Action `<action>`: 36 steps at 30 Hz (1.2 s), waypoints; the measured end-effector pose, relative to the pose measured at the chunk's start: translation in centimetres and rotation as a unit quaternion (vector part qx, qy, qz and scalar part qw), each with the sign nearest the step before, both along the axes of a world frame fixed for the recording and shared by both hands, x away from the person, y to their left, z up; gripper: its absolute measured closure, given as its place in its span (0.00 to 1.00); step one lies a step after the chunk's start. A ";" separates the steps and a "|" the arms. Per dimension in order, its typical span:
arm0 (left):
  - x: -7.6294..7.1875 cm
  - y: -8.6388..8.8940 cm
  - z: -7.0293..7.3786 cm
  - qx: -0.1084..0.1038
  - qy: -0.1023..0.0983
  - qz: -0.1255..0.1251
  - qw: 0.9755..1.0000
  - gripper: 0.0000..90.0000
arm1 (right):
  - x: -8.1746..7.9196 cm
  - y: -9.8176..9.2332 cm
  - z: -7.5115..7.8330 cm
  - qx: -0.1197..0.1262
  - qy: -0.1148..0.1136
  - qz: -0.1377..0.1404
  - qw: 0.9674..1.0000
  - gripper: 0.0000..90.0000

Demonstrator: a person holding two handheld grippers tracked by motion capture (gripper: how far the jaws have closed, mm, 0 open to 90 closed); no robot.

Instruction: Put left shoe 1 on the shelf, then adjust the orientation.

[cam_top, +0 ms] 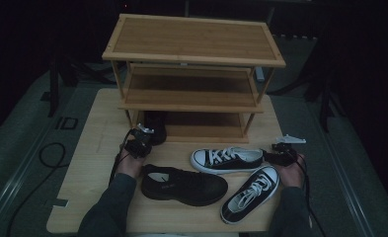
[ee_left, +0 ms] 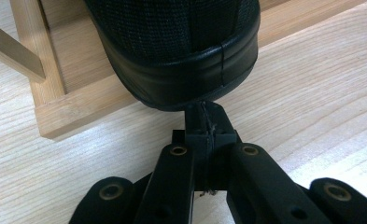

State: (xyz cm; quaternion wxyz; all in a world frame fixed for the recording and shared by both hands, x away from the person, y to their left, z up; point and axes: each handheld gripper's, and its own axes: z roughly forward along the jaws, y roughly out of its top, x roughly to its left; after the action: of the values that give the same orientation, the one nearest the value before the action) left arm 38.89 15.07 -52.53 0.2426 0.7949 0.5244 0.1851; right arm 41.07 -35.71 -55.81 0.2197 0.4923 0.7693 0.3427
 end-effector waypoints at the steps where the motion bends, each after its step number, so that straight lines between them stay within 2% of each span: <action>1: 0.0 0.1 0.1 -0.002 0.002 0.000 1.000 1.00 | 0.0 0.0 0.0 0.000 0.000 0.000 1.000 0.39; 6: -0.7 0.5 1.0 -0.023 0.002 -0.016 1.000 0.85 | 0.0 0.0 0.0 0.001 0.000 0.000 1.000 0.39; 12: -2.0 1.2 3.2 -0.049 -0.015 -0.047 0.998 0.75 | 0.0 0.0 0.0 0.000 0.000 0.000 1.000 0.39; 20: -3.4 1.3 5.9 -0.053 -0.029 -0.082 0.995 0.72 | 0.0 0.0 0.0 0.000 0.000 0.001 1.000 0.39; 23: -3.7 1.3 6.4 -0.058 -0.026 -0.091 0.994 0.72 | 0.0 0.0 0.0 0.000 0.000 0.000 1.000 0.39; 29: -4.6 0.9 7.4 -0.058 -0.020 -0.124 0.990 0.71 | 0.0 0.0 0.0 0.000 0.000 0.001 1.000 0.39; 36: -5.5 0.7 8.4 -0.075 -0.009 -0.156 0.985 0.71 | 0.0 0.0 0.0 0.000 0.000 0.001 1.000 0.39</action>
State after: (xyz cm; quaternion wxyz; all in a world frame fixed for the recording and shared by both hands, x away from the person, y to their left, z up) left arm 33.40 15.73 -44.13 0.3320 0.8449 0.4039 0.1127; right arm 41.08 -35.71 -55.82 0.2198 0.4917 0.7698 0.3426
